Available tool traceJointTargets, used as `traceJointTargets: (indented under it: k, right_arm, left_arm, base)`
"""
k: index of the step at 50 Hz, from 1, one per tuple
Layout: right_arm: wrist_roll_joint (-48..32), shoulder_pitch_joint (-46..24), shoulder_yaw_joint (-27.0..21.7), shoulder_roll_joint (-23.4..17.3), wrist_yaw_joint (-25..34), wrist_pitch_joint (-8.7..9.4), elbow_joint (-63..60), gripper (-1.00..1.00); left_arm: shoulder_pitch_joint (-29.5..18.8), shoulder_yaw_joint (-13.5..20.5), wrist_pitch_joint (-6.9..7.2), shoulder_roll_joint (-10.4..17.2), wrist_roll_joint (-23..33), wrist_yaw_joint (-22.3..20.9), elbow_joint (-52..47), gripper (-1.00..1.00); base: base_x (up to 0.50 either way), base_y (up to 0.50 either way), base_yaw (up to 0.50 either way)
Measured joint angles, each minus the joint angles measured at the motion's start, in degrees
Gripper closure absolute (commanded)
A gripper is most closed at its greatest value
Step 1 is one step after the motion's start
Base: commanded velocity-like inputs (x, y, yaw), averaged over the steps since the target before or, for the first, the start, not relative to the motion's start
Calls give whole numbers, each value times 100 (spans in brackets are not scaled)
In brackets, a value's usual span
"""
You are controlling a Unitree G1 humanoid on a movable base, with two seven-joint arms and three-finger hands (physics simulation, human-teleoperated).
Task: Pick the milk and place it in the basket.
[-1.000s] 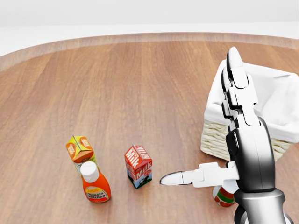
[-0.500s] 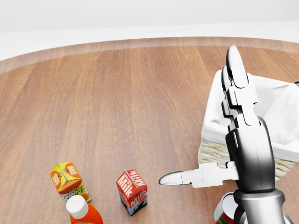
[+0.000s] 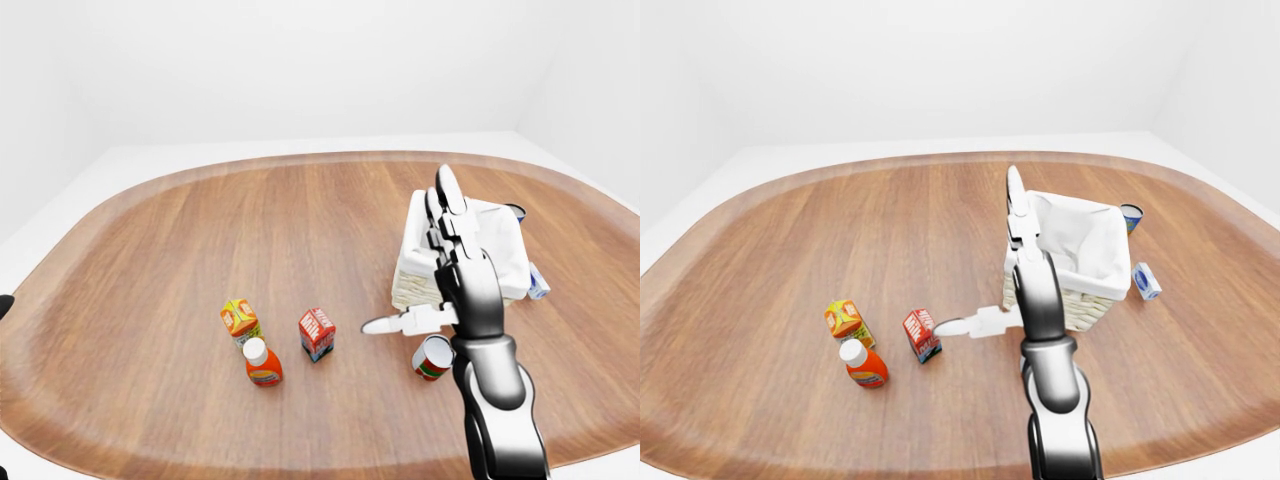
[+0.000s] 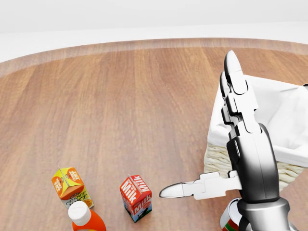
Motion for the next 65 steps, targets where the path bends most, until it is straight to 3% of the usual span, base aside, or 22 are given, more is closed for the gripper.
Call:
traceJointTargets:
  k: [32,65]
  right_arm:
    - [-759,95,336,-37,368,0,278,-100]
    - [-1809,-215,620,-35,1342,0,276,-100]
  left_arm:
    - [6,7,0,-1,16,15,-8,-100]
    - [2,4,0,0,13,1,-2,-100]
  base:
    - [0,0,0]
    - [0,0,0]
